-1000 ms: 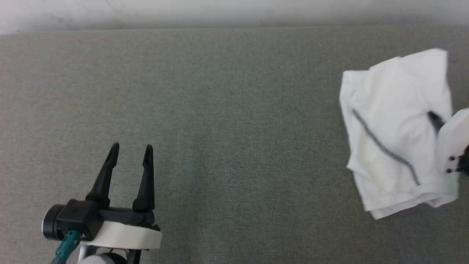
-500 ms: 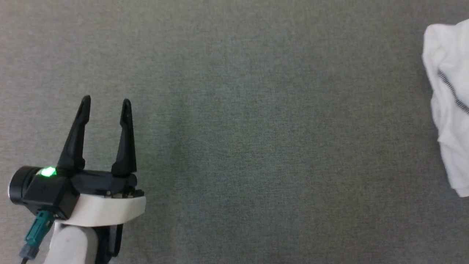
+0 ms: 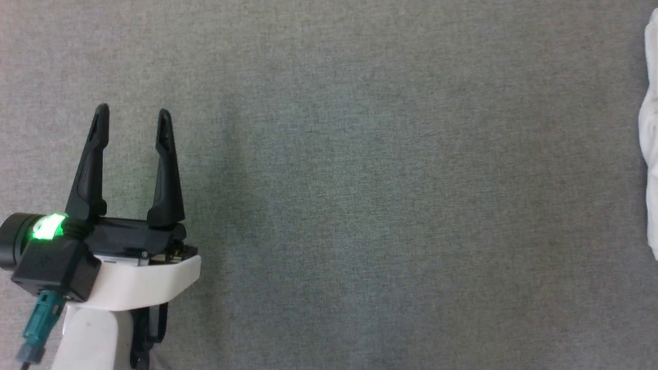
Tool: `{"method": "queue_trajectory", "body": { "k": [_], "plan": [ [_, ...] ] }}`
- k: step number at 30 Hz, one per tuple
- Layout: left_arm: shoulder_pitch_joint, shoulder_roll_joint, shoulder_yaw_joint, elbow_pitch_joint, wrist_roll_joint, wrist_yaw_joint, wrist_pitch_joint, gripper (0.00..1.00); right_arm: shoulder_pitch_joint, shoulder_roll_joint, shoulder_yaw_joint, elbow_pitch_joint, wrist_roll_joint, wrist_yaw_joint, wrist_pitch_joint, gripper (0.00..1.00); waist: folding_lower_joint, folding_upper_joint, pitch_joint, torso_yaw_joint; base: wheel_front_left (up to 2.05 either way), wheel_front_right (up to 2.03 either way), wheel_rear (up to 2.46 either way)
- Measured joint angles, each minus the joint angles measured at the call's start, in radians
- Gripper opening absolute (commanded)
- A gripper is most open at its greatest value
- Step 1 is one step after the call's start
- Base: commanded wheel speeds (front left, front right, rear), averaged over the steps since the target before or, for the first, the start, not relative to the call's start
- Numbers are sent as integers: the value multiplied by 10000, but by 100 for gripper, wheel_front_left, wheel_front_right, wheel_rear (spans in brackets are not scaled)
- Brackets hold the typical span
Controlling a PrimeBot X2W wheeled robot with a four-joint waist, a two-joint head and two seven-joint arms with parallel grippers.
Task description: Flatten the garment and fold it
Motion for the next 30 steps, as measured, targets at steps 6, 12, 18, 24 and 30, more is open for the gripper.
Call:
{"method": "queue_trajectory", "body": {
  "k": [6, 12, 18, 24, 30],
  "plan": [
    [39, -146, 25, 29, 102, -44, -2, 100, 13, 236, -192, 134, -86, 0, -322, 100, -2, 0, -415, -73, 0, 0, 0],
    [378, -424, 100, 247, 213, -40, -12, 100, 359, 767, -623, 13, -59, 0, -991, 100, -3, 0, -1156, -96, 0, 0, 0],
    [1112, -719, 203, 479, 265, -36, -12, 100, 1218, 1818, -744, -819, 581, 0, -1862, 100, -3, 1, -2131, -71, 0, 0, 0],
    [1918, -941, 268, 721, 232, -50, -12, 100, 1913, 3204, -1047, -1824, 773, -2, -3319, 100, -4, 0, -3160, -24, 0, 0, 0],
    [2300, -1202, 430, 752, 146, -50, -13, 100, 2943, 4370, -945, -2533, 685, 0, -4744, 100, -5, 0, -4073, 99, 0, 0, 0]
  ]
}}
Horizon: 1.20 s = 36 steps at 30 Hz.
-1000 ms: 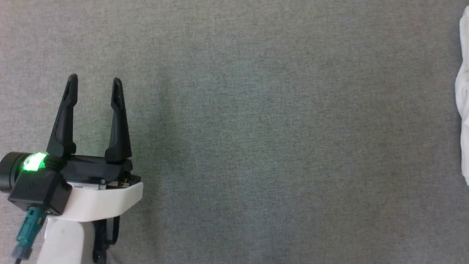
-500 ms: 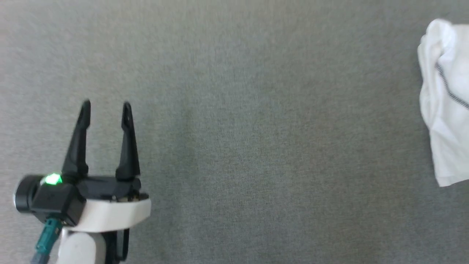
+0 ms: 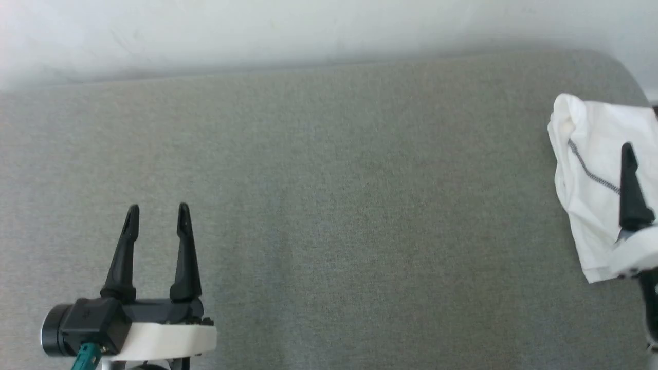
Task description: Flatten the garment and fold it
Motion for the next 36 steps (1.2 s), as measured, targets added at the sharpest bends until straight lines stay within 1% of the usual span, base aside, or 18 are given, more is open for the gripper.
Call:
{"method": "queue_trajectory", "body": {
  "k": [5, 8, 14, 18, 22, 26, 36],
  "plan": [
    [387, -69, 25, 205, 27, -17, 2, 100, 925, 546, 134, -345, -81, -2, -1011, 100, 0, 0, -609, 178, 0, 0, 0],
    [622, -92, 23, 366, 36, -17, 0, 100, 1398, 711, 380, -439, -217, -2, -1379, 100, 0, 0, -896, 285, 0, 0, 0],
    [855, -102, 8, 853, 92, -13, 0, 100, 1879, 840, 819, -307, -654, 0, -2077, 100, 2, 0, -1254, 416, 0, 0, 0],
    [879, -111, -125, 1152, 132, -13, 2, 100, 2143, 867, 1112, 215, -857, 0, -2523, 100, 4, 0, -1367, 448, 0, 0, 0],
    [1045, -169, -280, 1398, 209, -12, 2, 100, 2577, 884, 1549, 825, -788, 0, -2817, 100, 3, 0, -1563, 479, 0, 0, 0],
    [1294, -286, -330, 1419, 205, 6, 0, 100, 2865, 890, 1618, 1147, -644, 0, -3074, 100, 2, 0, -1768, 521, 0, 0, 0],
    [1515, -454, -278, 1131, 318, 4, 0, 100, 2928, 890, 1572, 1197, -679, 0, -3172, 100, 3, 0, -2000, 527, 0, 0, 0]
  ]
}}
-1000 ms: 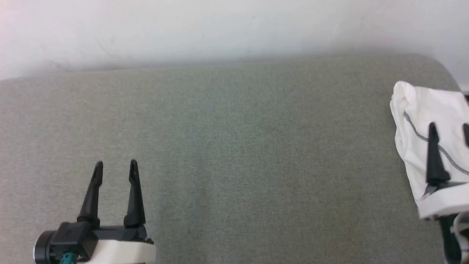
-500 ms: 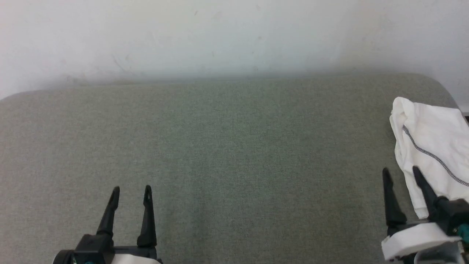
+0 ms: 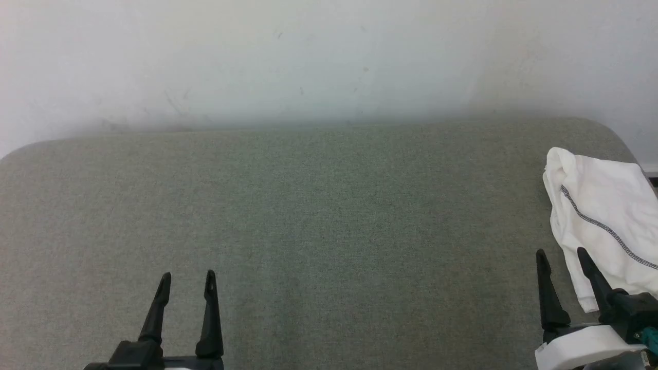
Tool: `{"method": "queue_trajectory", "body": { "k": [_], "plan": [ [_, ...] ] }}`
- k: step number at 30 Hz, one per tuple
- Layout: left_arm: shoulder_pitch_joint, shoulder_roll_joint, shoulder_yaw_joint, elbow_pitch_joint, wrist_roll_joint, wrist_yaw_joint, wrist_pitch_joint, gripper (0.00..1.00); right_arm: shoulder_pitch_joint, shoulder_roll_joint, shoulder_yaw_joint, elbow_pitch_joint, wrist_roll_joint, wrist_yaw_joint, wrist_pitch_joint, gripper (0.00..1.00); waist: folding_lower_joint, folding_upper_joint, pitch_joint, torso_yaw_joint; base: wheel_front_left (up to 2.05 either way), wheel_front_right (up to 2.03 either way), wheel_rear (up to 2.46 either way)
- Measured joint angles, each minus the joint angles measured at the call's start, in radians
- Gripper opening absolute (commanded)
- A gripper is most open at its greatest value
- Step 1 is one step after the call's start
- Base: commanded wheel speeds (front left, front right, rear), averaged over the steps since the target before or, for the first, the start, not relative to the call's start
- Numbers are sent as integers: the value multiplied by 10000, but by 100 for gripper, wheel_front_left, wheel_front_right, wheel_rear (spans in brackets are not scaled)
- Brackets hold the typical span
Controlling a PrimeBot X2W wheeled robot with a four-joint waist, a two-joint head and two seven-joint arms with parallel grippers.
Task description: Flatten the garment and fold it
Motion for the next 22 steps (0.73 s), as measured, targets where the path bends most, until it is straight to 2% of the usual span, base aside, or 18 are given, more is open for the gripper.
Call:
{"method": "queue_trajectory", "body": {
  "k": [4, 5, 22],
  "plan": [
    [52, -56, 125, -33, 153, 98, 0, 100, -1, 0, -35, -40, 0, 0, 0, 100, 0, 0, 21, -18, 0, 0, 0],
    [45, -50, 127, -36, 165, 117, 10, 0, -1, -4, -29, -40, 0, 0, 19, 0, 2, 0, 26, -19, 0, 0, 0],
    [-47, -54, 127, 69, 257, 52, 280, 0, -11, -8, 81, -44, -12, 0, 207, 0, 2, 1, 26, -19, 0, 0, 0]
  ]
}}
